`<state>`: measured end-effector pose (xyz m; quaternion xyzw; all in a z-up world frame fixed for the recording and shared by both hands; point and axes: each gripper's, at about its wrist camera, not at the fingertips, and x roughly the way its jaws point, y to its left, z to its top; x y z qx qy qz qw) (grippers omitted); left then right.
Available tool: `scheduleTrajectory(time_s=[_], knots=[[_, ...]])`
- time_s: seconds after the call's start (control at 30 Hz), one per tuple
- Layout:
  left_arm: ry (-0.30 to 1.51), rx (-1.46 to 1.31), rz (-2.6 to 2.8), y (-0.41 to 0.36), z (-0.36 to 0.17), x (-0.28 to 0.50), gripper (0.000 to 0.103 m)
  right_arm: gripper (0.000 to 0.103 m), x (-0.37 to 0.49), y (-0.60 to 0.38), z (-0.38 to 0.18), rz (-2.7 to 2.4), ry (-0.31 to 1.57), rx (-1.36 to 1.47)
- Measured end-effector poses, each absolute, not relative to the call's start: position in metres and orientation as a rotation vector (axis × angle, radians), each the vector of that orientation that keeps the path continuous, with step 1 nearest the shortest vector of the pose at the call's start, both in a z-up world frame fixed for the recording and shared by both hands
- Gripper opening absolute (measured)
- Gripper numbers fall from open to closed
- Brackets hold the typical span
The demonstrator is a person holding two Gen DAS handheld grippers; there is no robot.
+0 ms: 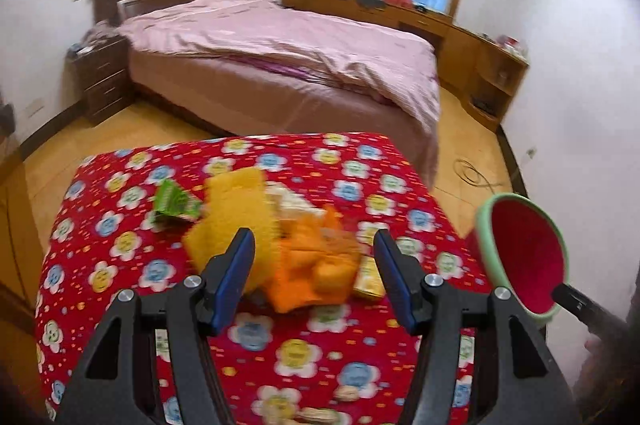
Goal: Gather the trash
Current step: 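Move both tools back toward the remaining items on the bedspread, then grasp a yellow foam net with left tool while right tool grasps another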
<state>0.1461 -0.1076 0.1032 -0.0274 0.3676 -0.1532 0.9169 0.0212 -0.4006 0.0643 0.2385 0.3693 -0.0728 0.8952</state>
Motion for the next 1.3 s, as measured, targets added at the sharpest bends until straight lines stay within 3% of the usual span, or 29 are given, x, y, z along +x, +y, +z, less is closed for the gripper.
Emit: scheduleTrajectory(time_s=[0.73,0.77,0.83,0.9,0.93,1.03,1.3], knots=[[0.855,-0.22,-0.251,-0.063,0.044,0.197,0.061,0.086,0.061,-0.369,0.03,-0.127,0.858,0.476],[0.853,-0.231,-0.264,-0.063,0.043,0.196,0.058,0.086,0.062,-0.369,0.029,-0.126,0.86,0.477],[0.842,-0.245,-0.286,-0.066,0.042,0.194,0.039,0.086,0.063,-0.368,0.027,-0.122,0.867,0.476],[0.834,-0.248,-0.307,-0.068,0.044,0.192,0.031,0.086,0.064,-0.366,0.025,-0.118,0.872,0.473],[0.826,-0.246,-0.319,-0.07,0.046,0.19,0.021,0.086,0.064,-0.366,0.024,-0.117,0.873,0.473],[0.809,-0.244,-0.358,-0.072,0.051,0.185,0.011,0.086,0.063,-0.365,0.024,-0.114,0.874,0.474],[0.746,-0.243,-0.43,-0.073,0.076,0.158,0.01,0.086,0.059,-0.358,0.027,-0.098,0.868,0.471]])
